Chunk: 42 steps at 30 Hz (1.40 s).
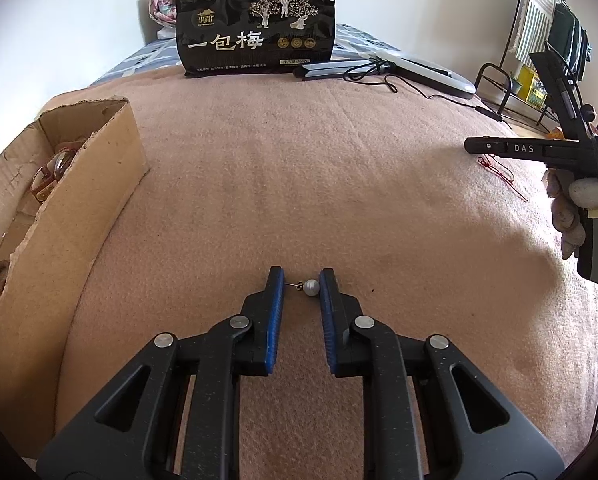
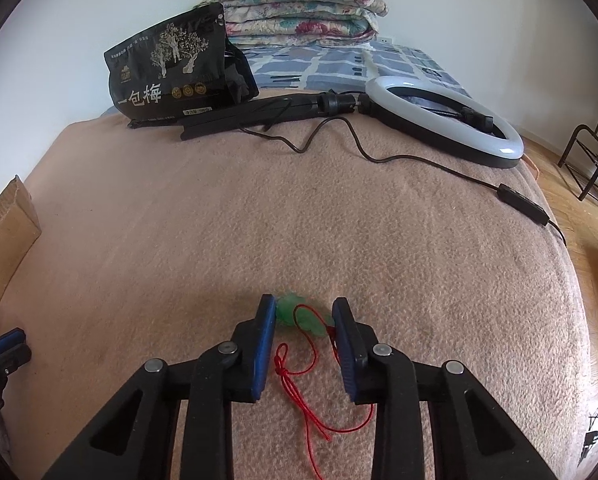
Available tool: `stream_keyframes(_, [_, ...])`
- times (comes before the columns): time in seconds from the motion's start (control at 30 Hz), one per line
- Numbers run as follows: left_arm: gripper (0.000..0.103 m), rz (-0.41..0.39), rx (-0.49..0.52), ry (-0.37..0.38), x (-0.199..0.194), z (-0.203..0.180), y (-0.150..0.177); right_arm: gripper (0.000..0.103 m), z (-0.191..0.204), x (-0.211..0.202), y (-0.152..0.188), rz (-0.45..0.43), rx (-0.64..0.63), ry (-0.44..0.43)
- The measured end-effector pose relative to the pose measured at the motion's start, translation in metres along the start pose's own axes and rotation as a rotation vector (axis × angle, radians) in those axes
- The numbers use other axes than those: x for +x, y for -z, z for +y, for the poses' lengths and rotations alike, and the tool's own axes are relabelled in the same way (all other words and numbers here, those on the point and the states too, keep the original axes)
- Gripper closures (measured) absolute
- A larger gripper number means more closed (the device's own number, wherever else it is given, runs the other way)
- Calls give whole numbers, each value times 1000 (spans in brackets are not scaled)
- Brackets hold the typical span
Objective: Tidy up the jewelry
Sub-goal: 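Carry the pearl earring and jade pendant on red string over the box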
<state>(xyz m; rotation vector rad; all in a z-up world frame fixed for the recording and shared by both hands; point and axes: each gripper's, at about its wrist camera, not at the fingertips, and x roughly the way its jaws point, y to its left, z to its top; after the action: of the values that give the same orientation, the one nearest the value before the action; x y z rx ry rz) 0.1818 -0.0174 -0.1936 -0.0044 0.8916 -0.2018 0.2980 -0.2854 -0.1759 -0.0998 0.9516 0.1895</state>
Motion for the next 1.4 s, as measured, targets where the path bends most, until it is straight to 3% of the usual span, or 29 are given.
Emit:
stream_keyframes(0.37, [86,-22,-4,1,-19,1,0,74,15,-36,-5,-50,-20,-9])
stream_keyframes(0.87, [87,-111,-5,4,-78,9,-8,74,45,-104,-16,-126,-53,-21])
stream_keyframes(1.4, [86,-186,-29,-28,-138,41,-11,74,110,-158,-24,-183,-126,-70])
